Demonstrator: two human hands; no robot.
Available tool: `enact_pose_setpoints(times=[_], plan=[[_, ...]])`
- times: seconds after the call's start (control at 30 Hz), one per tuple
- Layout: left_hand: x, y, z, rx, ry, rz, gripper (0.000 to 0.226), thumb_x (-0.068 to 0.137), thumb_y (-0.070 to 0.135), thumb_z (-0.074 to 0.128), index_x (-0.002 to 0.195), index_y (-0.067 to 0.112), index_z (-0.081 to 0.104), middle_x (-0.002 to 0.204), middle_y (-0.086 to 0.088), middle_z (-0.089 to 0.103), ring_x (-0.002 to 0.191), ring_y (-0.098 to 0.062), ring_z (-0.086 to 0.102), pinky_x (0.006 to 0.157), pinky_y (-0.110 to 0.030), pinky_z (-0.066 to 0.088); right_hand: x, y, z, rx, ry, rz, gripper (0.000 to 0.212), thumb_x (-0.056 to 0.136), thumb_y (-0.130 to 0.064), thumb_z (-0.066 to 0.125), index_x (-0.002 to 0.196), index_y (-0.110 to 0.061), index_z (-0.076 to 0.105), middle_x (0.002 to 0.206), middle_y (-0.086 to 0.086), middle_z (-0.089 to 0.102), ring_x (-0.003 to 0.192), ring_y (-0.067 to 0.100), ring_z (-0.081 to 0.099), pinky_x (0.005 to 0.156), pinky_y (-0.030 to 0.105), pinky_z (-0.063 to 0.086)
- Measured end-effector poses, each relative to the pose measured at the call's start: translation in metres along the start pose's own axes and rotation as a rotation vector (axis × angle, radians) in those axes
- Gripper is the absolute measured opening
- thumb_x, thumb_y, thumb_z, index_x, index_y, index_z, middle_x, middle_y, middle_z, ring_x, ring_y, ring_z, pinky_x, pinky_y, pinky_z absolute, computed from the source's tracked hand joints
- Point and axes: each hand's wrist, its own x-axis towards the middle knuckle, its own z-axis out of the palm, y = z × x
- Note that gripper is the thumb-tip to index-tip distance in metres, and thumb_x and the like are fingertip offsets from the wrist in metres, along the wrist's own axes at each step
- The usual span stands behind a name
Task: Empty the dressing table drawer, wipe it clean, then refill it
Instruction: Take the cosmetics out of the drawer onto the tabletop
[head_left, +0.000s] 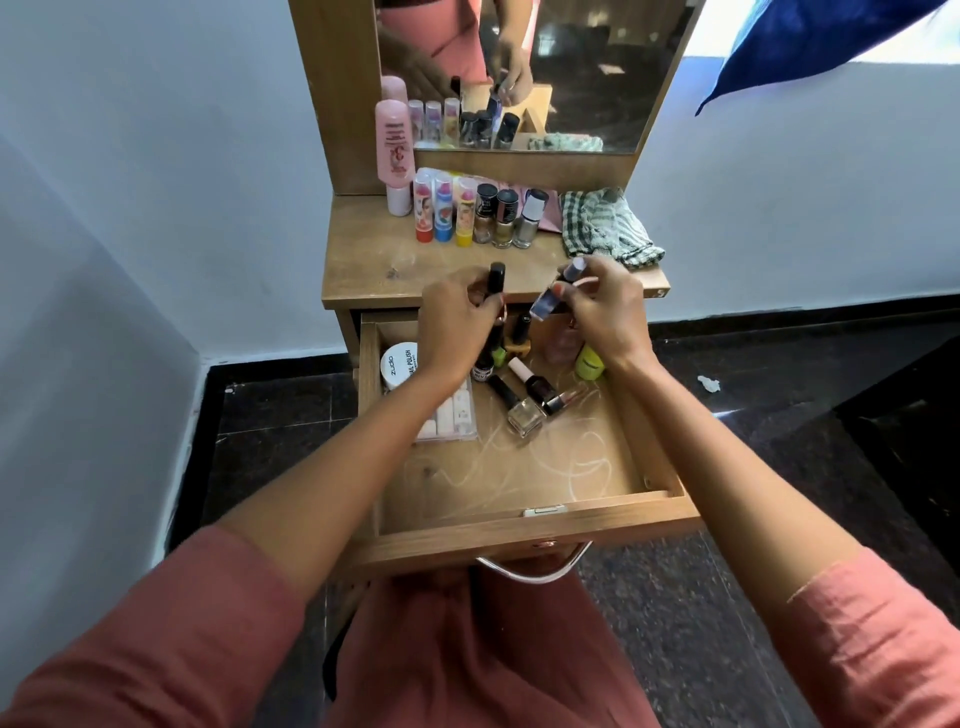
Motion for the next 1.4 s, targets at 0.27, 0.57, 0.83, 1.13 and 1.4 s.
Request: enact_pose_setpoints(times=[0.27,0.57,0.83,1.13,1.4], plan=[[0.048,0.024,0.013,0.047,0.018,0.103,0.026,0.084,0.008,0.063,0.11,0.005,0.065,0.104,-0.009,0.07,0.093,-0.016,0.065,0.081,-0.022,0.051,0.057,-0.017,-0.002,-0.103,0.054,-0.029,0.014,0.085,0.004,0.055,0.097,0.006,0.061,0.094,0.019,0.063,0.076,0.018,0.053,0.057,0.016,0.044],[0.073,0.025,0.045,0.108,0.012,0.065,0.023,0.084,0.002,0.059,0.105,0.004,0.067,0.104,-0.012,0.07,0.097,-0.02,0.065,0.083,-0.025,0.051,0.087,-0.011,0.008,-0.099,0.021,-0.012,0.025,0.085,0.005,0.054,0.108,0.002,0.061,0.108,0.016,0.064,0.087,0.012,0.05,0.067,0.01,0.035],[0.077,0.025,0.055,0.104,0.053,0.076,0.019,0.082,0.0,0.061,0.1,0.002,0.068,0.1,-0.013,0.07,0.093,-0.022,0.065,0.08,-0.029,0.053,0.094,-0.006,0.011,-0.056,0.011,-0.014,0.027,0.085,0.003,0.056,0.111,0.001,0.06,0.111,0.015,0.064,0.087,0.011,0.05,0.062,0.002,0.037],[0.069,0.017,0.053,0.109,0.092,0.06,0.024,0.086,-0.003,0.056,0.108,0.001,0.064,0.107,-0.011,0.066,0.099,-0.018,0.062,0.08,-0.015,0.047,0.082,0.009,0.005,-0.078,0.044,-0.014,0.043,0.08,-0.001,0.066,0.122,-0.002,0.054,0.116,0.014,0.06,0.097,0.02,0.059,0.073,0.004,0.04],[0.028,0.004,0.032,-0.038,0.059,0.086,0.017,0.083,-0.002,0.06,0.098,0.003,0.065,0.096,-0.008,0.067,0.084,-0.007,0.058,0.07,-0.005,0.046,0.033,0.015,-0.004,-0.043,0.056,-0.078,0.02,0.082,0.007,0.059,0.101,0.004,0.063,0.097,0.019,0.066,0.08,0.015,0.056,0.067,0.003,0.044]])
